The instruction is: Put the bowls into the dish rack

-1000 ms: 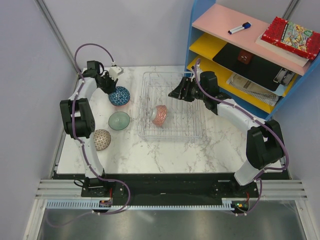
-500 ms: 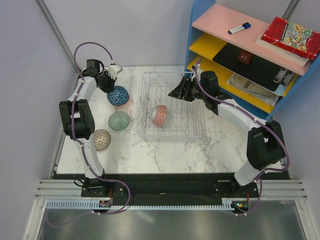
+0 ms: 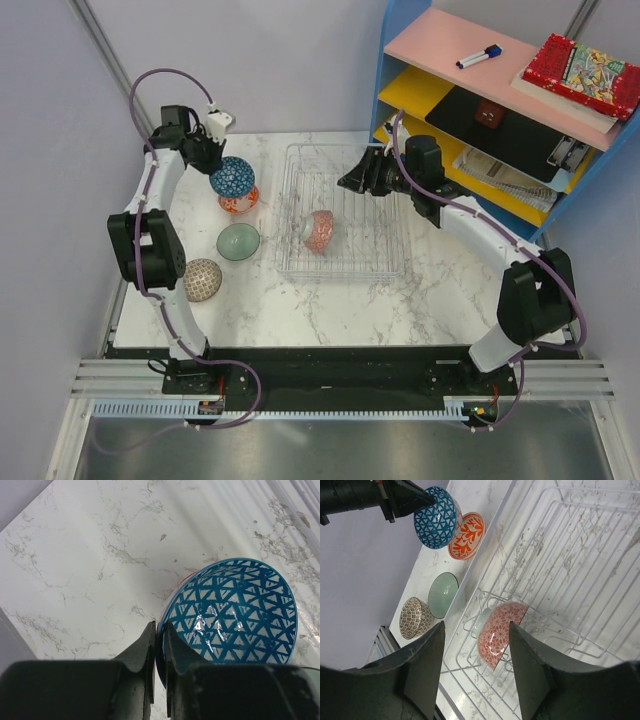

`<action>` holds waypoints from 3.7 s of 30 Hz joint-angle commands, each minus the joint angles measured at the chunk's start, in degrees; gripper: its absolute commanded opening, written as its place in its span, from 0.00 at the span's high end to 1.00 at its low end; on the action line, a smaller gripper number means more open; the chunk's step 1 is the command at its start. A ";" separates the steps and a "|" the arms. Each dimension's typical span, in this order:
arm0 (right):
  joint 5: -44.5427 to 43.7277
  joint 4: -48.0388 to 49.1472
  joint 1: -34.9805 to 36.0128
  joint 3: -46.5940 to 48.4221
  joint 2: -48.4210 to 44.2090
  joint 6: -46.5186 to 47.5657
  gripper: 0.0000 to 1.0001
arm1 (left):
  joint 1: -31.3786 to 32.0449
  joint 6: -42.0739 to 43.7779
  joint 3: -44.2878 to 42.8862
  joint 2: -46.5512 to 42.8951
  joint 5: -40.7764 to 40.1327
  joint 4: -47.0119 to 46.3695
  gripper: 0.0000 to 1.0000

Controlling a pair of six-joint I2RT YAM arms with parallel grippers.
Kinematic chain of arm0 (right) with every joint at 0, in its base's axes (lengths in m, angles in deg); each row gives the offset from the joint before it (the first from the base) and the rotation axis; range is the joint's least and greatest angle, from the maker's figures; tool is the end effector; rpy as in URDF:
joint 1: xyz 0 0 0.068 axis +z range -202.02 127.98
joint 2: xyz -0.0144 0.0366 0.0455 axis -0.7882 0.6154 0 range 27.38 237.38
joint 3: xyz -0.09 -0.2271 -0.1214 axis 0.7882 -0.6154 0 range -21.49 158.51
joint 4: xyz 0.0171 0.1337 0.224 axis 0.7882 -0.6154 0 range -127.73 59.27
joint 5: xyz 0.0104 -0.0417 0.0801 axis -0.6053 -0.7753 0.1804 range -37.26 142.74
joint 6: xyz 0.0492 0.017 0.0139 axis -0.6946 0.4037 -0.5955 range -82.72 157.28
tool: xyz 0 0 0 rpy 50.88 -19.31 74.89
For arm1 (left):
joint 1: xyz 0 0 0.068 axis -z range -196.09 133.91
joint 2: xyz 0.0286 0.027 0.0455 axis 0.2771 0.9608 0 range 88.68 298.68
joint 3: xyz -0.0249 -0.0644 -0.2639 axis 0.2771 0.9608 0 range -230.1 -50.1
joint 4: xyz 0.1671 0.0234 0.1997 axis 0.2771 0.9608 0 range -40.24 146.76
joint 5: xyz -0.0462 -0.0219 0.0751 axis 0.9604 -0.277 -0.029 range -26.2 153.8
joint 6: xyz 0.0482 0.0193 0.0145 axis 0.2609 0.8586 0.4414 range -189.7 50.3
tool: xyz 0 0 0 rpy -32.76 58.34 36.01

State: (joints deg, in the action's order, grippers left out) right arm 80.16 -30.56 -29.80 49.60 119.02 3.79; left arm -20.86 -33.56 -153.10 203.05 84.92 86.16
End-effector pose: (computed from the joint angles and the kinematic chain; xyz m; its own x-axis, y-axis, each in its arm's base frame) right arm 0.3428 0.1577 0.3109 -0.6746 0.2536 -0.6933 -0.4353 0.6218 0.6510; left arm 0.4524 0.0250 0.2852 -0.4993 0.5103 -0.7002 0.5674 0.8034 0.1808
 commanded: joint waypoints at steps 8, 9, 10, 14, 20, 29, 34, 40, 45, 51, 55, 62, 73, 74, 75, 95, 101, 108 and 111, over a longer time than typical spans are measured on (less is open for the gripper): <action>2.90 -12.97 6.51 13.45 0.47 19.15 0.40 | 2.84 3.40 -4.76 -6.87 9.80 15.44 0.98; 2.64 -14.30 7.57 15.38 0.65 22.74 0.41 | 3.71 4.02 -4.49 -7.31 10.33 17.80 0.98; 2.29 -15.62 8.71 16.18 0.82 25.38 0.41 | 4.07 4.63 -4.32 -7.66 10.60 18.78 0.98; -2.89 -25.88 17.65 21.27 2.31 38.22 0.43 | 7.50 7.36 -4.23 -9.50 11.83 23.80 0.98; -10.62 -36.54 27.50 27.78 6.17 52.90 0.46 | 10.75 9.38 -5.63 -10.92 12.97 29.94 0.98; -23.63 -44.64 37.45 33.32 11.46 64.34 0.51 | 14.35 11.58 -5.63 -11.89 13.59 35.22 0.98; -27.07 -45.34 40.09 35.17 14.09 66.10 0.51 | 15.76 12.55 -5.63 -11.97 13.59 37.69 0.98; -31.02 -45.52 41.68 37.19 16.55 67.51 0.51 | 16.82 13.34 -5.19 -12.50 13.94 39.09 0.98; -31.99 -46.04 42.38 38.68 18.05 68.39 0.52 | 17.52 13.43 -4.58 -13.03 14.21 39.36 0.98; -33.31 -47.44 42.91 40.44 20.77 69.79 0.59 | 17.96 13.87 -3.70 -13.64 14.30 39.53 0.98; -34.80 -49.64 43.61 43.07 22.71 70.94 0.64 | 18.05 13.87 -3.52 -13.73 14.21 39.71 0.98; -37.08 -51.84 44.67 46.77 25.17 72.61 0.81 | 18.31 14.13 -3.26 -13.91 14.12 39.89 0.98; -39.29 -52.64 45.81 47.21 26.05 73.92 1.00 | 18.40 13.87 -2.82 -13.47 14.12 39.62 0.98; -39.11 -52.63 45.90 47.21 25.96 73.93 1.00 | 18.40 13.61 -2.73 -13.03 14.21 39.36 0.81; -38.50 -52.55 45.98 47.39 25.88 73.75 1.00 | 18.40 13.43 -2.64 -13.03 14.38 39.27 0.70; -36.22 -42.18 44.58 40.01 20.43 64.26 1.00 | 9.27 -12.57 4.64 -27.43 16.76 4.49 0.00; -31.30 -36.56 40.02 35.09 15.16 55.66 1.00 | -2.07 -19.09 13.25 -31.74 17.37 -4.14 0.00; -14.52 -30.32 27.46 29.63 6.64 42.39 1.00 | -9.46 -16.11 29.05 -35.87 26.24 -8.27 0.00; -4.16 -27.51 20.95 27.44 4.62 35.80 1.00 | -10.07 -14.09 33.99 -37.54 27.56 -9.94 0.00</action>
State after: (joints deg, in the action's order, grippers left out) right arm 62.06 -66.96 -2.02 78.62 129.51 50.15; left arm -30.28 -48.88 -123.94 169.87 106.71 80.83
